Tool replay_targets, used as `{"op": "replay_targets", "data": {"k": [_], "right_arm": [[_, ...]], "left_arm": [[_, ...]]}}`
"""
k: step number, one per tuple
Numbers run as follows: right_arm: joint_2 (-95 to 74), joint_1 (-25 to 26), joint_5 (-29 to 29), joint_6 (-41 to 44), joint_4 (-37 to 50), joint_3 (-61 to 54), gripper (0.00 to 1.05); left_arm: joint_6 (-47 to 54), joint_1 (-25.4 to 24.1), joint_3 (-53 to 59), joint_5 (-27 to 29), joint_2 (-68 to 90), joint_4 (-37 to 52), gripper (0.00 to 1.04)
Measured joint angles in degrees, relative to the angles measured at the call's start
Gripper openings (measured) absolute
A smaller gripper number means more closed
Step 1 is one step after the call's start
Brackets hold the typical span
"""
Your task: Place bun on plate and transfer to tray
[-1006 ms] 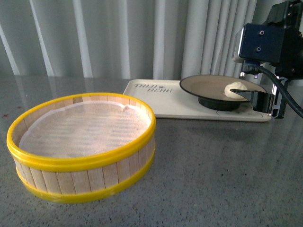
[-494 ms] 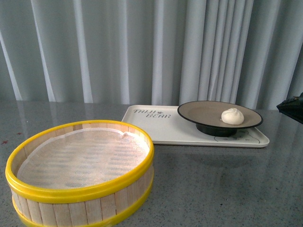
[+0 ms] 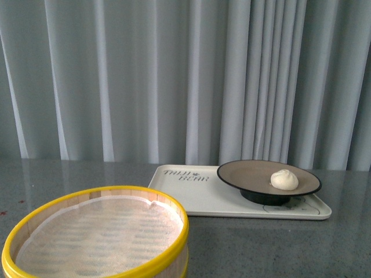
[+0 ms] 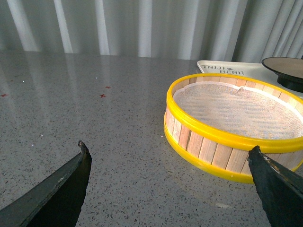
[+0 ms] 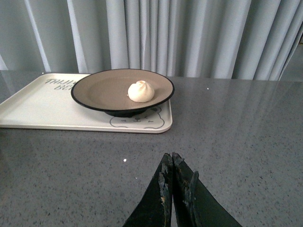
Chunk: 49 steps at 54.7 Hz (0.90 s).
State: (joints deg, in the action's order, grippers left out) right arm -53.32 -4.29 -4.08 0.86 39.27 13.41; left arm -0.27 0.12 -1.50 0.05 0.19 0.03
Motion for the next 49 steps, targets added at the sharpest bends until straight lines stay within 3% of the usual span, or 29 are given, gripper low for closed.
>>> {"op": "replay_targets", "data": {"k": [3,7,49], "right_arm": [[2.5,2.9,3.7,0.0,-0.2,-2.1,0.02],[5.3,4.1,3.7,-0.1,-1.0,-4.1,0.02],[25.2,4.2,4.0,-0.2,-11.6,-13.1,0.02]], "left_arm": [[0.0,0.0,0.0,0.0,0.0,0.0,0.98],[0.0,0.0,0.0,0.0,0.0,0.0,0.98],[0.0,0.0,0.0,0.0,0.0,0.0,0.98]]}}
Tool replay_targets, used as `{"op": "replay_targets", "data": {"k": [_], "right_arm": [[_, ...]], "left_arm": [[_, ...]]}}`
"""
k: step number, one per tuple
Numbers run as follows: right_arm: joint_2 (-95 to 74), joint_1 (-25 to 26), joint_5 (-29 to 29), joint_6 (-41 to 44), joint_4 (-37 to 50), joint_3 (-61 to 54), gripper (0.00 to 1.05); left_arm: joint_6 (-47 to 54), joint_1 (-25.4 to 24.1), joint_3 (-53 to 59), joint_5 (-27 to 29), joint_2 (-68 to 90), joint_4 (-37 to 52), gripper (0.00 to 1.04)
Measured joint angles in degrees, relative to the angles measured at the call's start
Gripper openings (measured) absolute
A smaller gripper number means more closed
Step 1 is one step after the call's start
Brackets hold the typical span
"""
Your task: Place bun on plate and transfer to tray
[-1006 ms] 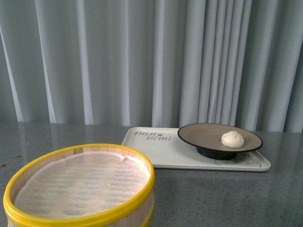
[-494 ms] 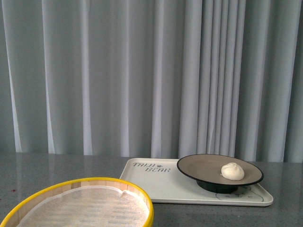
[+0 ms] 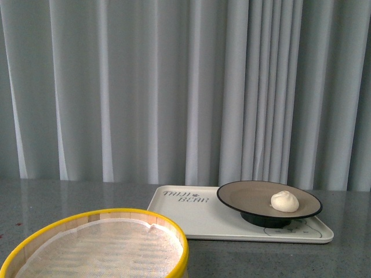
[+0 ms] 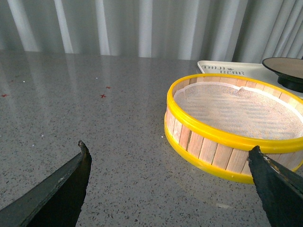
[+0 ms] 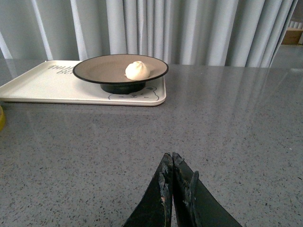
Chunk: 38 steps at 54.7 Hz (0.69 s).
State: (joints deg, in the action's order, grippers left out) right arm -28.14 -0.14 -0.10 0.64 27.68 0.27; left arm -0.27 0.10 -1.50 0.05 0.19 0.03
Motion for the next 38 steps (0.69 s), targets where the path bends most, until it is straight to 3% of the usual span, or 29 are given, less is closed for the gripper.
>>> {"op": "replay_targets", "data": {"k": [38], "right_arm": [[15.6,0.0,0.0,0.0,-15.0,0.0,0.02]], "left_arm": [[0.0,0.0,0.0,0.0,0.0,0.0,0.98]]}}
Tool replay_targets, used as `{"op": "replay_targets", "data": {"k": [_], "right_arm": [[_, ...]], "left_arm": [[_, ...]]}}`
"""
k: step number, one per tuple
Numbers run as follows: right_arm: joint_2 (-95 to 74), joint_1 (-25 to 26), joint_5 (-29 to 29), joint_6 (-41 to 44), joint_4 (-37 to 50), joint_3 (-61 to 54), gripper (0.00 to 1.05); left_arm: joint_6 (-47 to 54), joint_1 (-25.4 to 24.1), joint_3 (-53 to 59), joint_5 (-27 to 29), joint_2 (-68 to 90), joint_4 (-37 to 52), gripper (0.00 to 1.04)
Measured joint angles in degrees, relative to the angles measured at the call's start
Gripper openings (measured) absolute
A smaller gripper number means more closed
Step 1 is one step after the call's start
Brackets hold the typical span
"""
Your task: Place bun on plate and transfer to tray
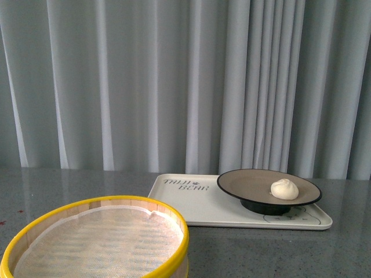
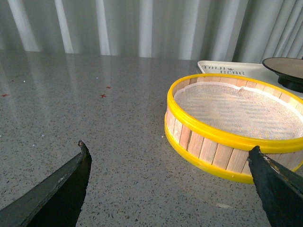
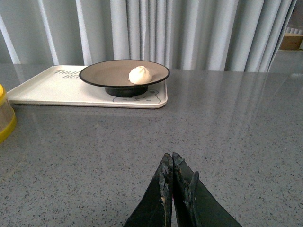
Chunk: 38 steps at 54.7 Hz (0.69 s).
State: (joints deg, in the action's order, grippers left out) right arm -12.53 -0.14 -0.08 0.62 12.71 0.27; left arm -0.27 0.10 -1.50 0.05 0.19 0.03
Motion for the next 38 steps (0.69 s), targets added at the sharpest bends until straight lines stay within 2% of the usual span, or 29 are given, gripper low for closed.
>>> {"op": "replay_targets", "data": {"k": [11,18,30,38], "right_arm": [[2.5,0.0,0.0,0.0,-2.4,0.0,0.02],[10.3,0.0,0.1,0.0,-12.2,0.0,0.02],[12.3,0.0,0.2,0.0,-12.7,0.0,0.02],[12.3,0.0,0.1,0.0,-12.7,0.0,0.27]], "left_arm": [[0.0,0.0,0.0,0.0,0.0,0.0,0.98],[0.0,0.0,0.0,0.0,0.0,0.0,0.98],[0.0,0.0,0.0,0.0,0.0,0.0,0.98],[0.0,0.0,0.0,0.0,0.0,0.0,0.98]]}}
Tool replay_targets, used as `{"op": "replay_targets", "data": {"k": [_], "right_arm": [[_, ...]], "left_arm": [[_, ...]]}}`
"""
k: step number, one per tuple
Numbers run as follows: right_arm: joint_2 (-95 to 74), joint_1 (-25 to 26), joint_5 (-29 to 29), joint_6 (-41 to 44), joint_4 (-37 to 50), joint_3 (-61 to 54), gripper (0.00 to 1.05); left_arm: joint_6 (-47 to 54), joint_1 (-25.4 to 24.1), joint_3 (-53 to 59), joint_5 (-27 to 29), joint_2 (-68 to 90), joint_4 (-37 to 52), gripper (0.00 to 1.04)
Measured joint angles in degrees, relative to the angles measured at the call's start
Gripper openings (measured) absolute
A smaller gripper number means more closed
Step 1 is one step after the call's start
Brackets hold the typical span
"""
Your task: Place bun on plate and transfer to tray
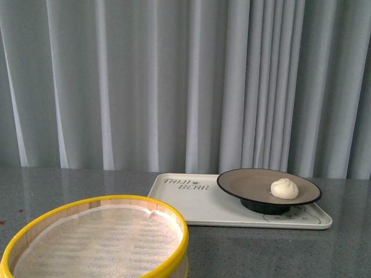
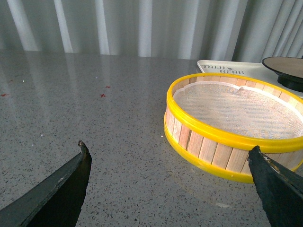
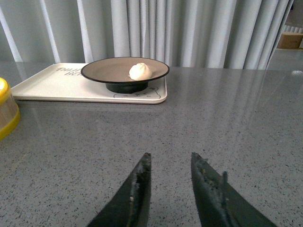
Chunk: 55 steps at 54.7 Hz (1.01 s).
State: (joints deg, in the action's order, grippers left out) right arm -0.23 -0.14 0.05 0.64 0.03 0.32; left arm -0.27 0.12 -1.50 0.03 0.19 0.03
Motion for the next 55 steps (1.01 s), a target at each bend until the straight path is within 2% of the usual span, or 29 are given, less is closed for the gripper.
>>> {"op": "replay_targets", "data": {"k": [2,7,12,20,55], "right_arm": [[0.0,0.0,0.0,0.0,0.0,0.0,0.33],[0.0,0.0,0.0,0.0,0.0,0.0,0.56],[0.0,0.0,0.0,0.0,0.0,0.0,0.73],[0.0,0.0,0.0,0.0,0.0,0.0,0.97],[0.0,0.0,0.0,0.0,0.0,0.0,0.96]], "left_arm": [[0.0,0.0,0.0,0.0,0.0,0.0,0.98],[0.0,0.0,0.0,0.0,0.0,0.0,0.98],[0.0,0.0,0.0,0.0,0.0,0.0,0.98],[0.0,0.0,0.0,0.0,0.0,0.0,0.98],[0.0,0.0,0.0,0.0,0.0,0.0,0.98]]}}
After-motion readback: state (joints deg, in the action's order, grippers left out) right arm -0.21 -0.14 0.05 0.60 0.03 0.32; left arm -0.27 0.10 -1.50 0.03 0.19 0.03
